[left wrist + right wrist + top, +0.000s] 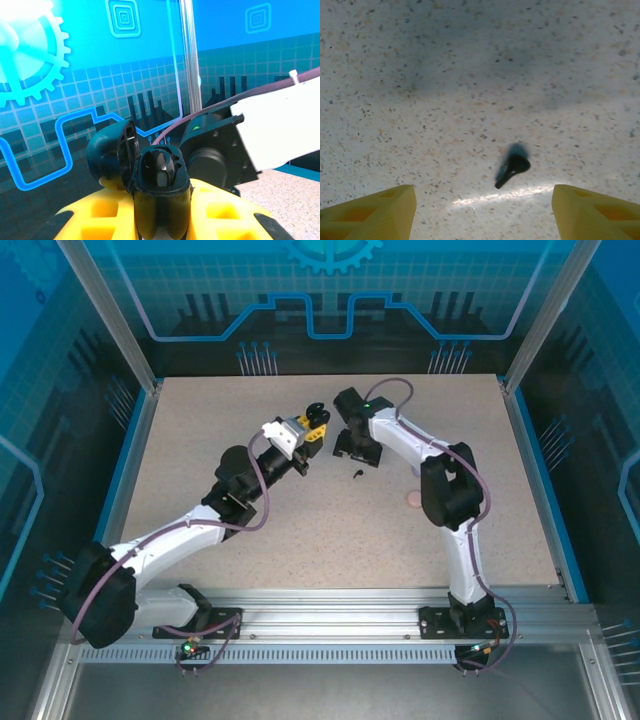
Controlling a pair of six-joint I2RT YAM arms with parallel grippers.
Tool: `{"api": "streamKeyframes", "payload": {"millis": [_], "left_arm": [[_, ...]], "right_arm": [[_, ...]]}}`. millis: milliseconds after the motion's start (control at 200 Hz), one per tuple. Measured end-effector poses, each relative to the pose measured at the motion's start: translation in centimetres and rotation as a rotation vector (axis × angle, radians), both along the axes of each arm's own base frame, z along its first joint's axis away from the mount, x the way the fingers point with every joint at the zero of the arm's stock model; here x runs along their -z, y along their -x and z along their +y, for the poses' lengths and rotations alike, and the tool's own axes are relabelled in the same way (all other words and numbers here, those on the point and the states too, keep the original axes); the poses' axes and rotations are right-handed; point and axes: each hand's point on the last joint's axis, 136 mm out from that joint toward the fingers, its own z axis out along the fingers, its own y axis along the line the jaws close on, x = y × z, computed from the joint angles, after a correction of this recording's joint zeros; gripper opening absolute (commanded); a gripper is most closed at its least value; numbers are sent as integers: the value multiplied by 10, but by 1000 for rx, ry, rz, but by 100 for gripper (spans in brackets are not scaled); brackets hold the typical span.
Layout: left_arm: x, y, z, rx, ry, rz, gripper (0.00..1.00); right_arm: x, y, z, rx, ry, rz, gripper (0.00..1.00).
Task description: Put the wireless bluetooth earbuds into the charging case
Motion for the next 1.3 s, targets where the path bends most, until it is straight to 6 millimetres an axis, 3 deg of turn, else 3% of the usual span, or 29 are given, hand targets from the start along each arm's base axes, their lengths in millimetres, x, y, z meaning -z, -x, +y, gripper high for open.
{"api": "streamKeyframes", "payload": {"millis": [340,685,875,1301], "left_arm": [[-1,2,3,-8,7,-6,0],[-1,2,3,-4,20,6,0],[-1,2,3,-3,26,10,0],[-1,2,3,-2,26,11,0]], "right_arm": [[20,-4,12,-108,114,21,74],[32,1,4,-133,177,51,73],[49,12,-8,-132,223,90,73],[47,25,-23,-124,246,80,73]]}}
